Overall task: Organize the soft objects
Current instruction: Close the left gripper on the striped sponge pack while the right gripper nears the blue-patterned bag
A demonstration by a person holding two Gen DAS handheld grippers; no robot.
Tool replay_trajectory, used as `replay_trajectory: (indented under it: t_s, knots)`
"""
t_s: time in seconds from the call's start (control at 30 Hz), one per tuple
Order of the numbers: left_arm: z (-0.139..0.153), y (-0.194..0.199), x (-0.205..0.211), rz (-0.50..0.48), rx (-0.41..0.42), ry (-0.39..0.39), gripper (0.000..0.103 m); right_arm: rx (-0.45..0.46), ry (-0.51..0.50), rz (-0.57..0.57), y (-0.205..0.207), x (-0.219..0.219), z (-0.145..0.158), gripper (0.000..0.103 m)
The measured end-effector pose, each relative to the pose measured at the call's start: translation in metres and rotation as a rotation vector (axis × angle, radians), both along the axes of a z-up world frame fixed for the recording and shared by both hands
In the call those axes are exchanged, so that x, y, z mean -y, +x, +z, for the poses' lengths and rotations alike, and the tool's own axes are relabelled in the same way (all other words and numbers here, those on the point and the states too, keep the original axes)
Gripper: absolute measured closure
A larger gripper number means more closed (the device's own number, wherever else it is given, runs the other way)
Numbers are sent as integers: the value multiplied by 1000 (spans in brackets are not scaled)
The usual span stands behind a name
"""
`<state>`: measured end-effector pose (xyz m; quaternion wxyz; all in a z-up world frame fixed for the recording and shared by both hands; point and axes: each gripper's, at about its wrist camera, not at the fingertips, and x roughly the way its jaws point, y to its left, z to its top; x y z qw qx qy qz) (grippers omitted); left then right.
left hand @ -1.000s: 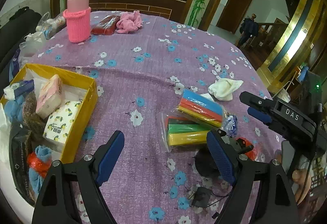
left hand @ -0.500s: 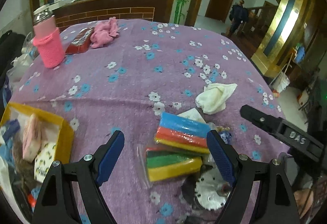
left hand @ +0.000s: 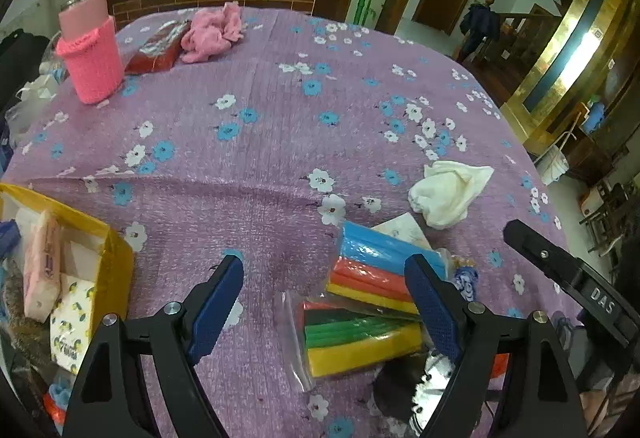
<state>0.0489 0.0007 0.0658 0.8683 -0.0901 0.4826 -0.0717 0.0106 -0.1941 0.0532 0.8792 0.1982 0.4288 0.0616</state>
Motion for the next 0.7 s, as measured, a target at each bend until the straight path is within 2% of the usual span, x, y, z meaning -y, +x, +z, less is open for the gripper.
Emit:
replay_trajectory:
  t_s: [0.3, 0.7]
  knots:
    - [-18, 31, 8, -18, -71, -23, 20, -29, -10, -5, 4, 1, -7, 29]
    - [-15, 38, 1, 6, -61, -30, 20, 9, 18, -76, 0, 15, -1, 29]
